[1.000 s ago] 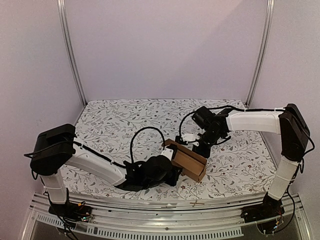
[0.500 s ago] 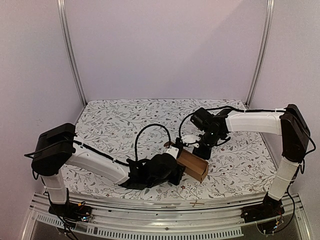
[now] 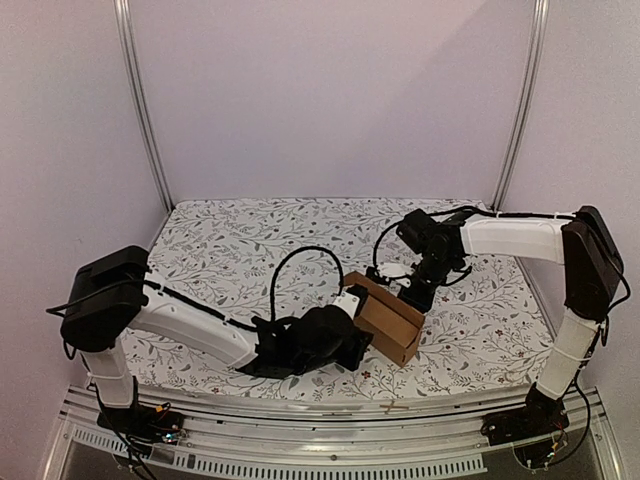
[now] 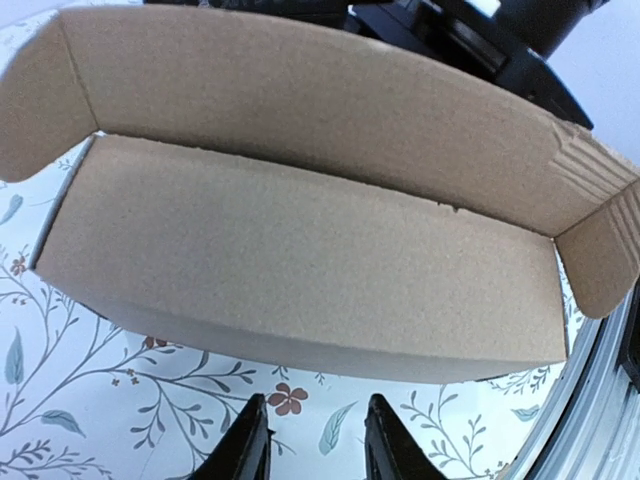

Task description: Fold the paper box

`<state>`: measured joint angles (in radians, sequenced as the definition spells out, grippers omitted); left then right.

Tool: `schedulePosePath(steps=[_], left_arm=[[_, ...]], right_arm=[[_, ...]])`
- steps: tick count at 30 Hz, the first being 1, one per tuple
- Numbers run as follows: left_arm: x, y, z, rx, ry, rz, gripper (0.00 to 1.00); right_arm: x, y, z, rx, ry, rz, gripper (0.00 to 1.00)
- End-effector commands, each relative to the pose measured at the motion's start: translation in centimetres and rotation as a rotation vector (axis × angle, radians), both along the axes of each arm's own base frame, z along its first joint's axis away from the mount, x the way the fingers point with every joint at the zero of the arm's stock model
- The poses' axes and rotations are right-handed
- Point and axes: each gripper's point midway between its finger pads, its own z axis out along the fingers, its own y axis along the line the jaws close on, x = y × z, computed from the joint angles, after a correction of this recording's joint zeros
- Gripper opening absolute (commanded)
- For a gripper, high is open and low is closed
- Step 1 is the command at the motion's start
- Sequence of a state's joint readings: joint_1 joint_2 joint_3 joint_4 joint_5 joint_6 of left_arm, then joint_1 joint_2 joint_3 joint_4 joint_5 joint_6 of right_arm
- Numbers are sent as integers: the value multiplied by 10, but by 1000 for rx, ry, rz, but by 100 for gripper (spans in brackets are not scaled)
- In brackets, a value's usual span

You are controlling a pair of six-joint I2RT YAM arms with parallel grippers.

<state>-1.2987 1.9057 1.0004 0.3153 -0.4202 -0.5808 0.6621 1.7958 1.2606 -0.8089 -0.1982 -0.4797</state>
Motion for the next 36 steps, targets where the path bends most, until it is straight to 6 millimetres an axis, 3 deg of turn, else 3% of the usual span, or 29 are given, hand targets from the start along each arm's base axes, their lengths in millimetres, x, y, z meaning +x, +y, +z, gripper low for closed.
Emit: schedulePosePath(steps=[1,6,11,16,19,23,28,32,36], left_arm=[[-5,4,19,39,-27,-41,34],[-7,16,22,101,-39,-60,35],[-5,38,66,159,-103,-79,41],[34,69,97,267,-70,-37,50],[57,74,107,292,-10,-64,50],[70,66,109,319,79,-192,48],[79,51,96,367,123,-323,48],[89,37,83,400,124,-381,48],[102,29,75,417,135,-382,47]], right_arm=[[1,-5,8,15,0,-3,26],[9,-9,7,-2,-11,-19,28],[20,-22,14,11,-20,-48,28],[23,-30,26,10,-56,-24,31],[21,-32,31,8,-66,-10,31],[18,-48,46,-22,-75,4,32],[12,-79,90,-61,-145,62,36],[-16,-93,106,-69,-159,160,40],[-47,-99,106,-32,-154,270,48]])
